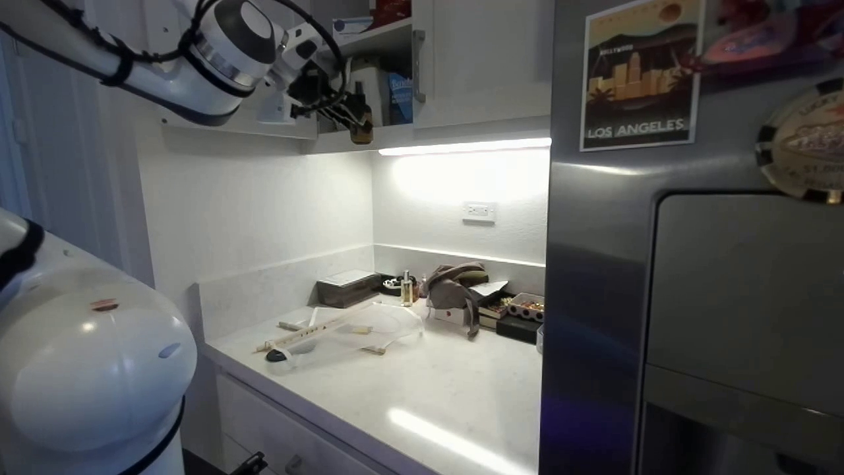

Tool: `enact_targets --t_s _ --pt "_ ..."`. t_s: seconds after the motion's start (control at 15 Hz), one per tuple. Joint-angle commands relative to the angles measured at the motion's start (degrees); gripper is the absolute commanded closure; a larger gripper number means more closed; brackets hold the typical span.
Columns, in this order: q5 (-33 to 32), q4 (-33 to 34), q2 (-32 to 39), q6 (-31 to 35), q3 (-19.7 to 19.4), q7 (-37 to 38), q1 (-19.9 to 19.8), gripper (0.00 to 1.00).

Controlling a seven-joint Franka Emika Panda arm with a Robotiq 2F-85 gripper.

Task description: Take the bottle on the counter, put it in the kitchen cabinet and close it, then take the blind on the counter and hang it to the wall

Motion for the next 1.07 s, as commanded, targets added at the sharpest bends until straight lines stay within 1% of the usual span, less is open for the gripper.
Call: enact_targets --t_s 0.0,0.27,0.67,1.0 --pt "0.41 5.55 3.38 -0.38 3.03 -1.00 -4.61 0.73" --pt "-0.31 9.84 6.49 -0.68 5.40 -0.41 -7.55 0.73" --pt "-1.93 16.41 10.76 -1.29 8.26 0.83 -10.07 0.73" --pt "-4.71 21.63 14.67 -2.95 9.99 1.25 -11.70 0.73"
